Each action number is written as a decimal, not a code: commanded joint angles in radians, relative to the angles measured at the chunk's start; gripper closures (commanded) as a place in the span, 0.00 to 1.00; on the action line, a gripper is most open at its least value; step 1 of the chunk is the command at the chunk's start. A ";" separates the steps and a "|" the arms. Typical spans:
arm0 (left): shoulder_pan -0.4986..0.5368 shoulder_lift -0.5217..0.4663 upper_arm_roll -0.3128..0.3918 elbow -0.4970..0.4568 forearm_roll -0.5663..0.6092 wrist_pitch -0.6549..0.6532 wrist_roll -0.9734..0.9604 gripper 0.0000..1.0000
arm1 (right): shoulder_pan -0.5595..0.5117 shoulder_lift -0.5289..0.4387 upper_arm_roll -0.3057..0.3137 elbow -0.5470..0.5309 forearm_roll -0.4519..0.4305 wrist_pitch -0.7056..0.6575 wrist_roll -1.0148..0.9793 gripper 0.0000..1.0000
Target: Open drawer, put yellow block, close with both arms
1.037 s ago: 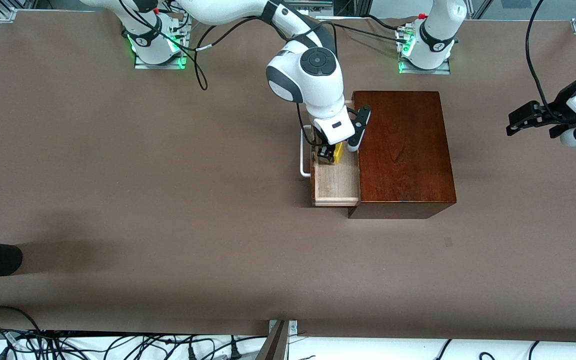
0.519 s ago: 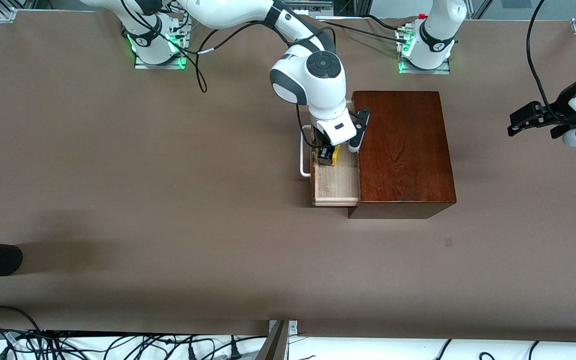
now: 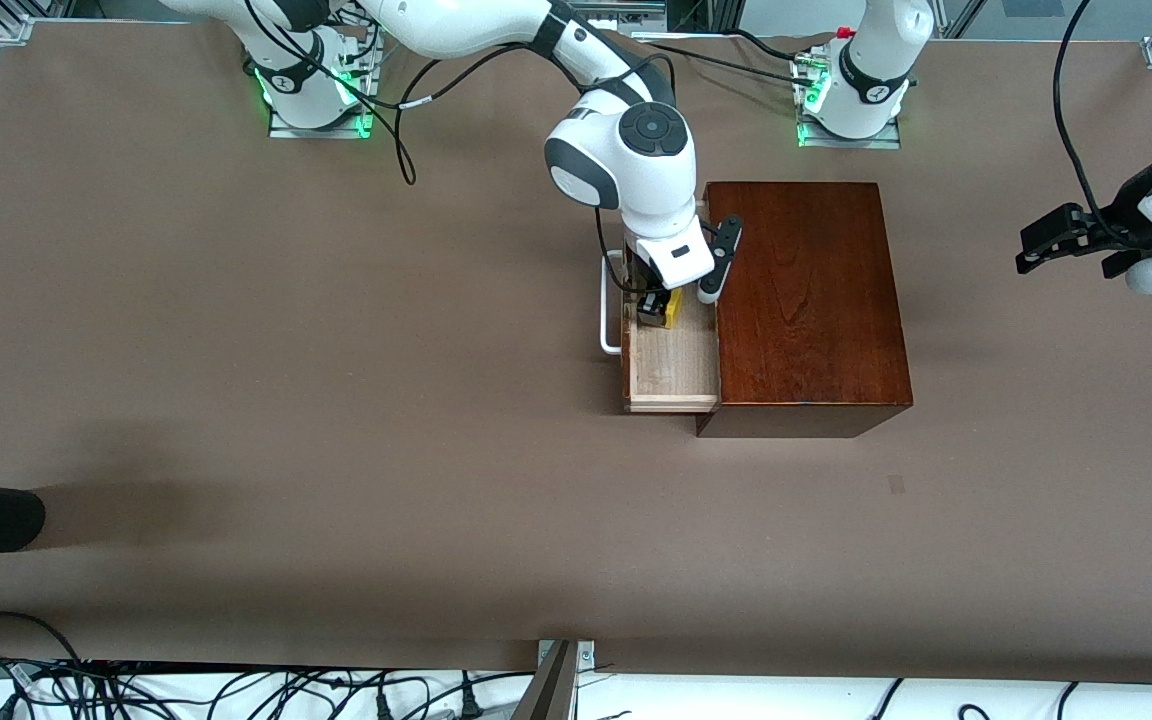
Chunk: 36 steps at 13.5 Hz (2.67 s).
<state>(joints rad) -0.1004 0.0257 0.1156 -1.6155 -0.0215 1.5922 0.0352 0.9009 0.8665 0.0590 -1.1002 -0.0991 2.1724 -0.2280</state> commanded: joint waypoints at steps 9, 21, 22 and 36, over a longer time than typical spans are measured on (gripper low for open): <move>0.011 0.022 0.000 0.054 -0.025 -0.005 0.025 0.00 | -0.004 -0.076 -0.005 0.060 -0.001 -0.259 0.019 0.01; 0.011 0.022 -0.001 0.054 -0.025 -0.006 0.025 0.00 | -0.272 -0.250 -0.016 0.077 0.078 -0.465 0.019 0.00; 0.011 0.022 0.001 0.054 -0.025 -0.005 0.023 0.00 | -0.298 -0.257 -0.030 0.077 0.078 -0.488 0.019 0.00; 0.011 0.022 0.001 0.055 -0.026 -0.005 0.025 0.00 | -0.734 -0.753 -0.139 -0.480 0.125 -0.442 0.205 0.00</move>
<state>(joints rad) -0.0980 0.0294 0.1160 -1.5955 -0.0215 1.5957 0.0352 0.1794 0.2072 -0.0629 -1.4744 0.0219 1.7097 -0.0867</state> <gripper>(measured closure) 0.000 0.000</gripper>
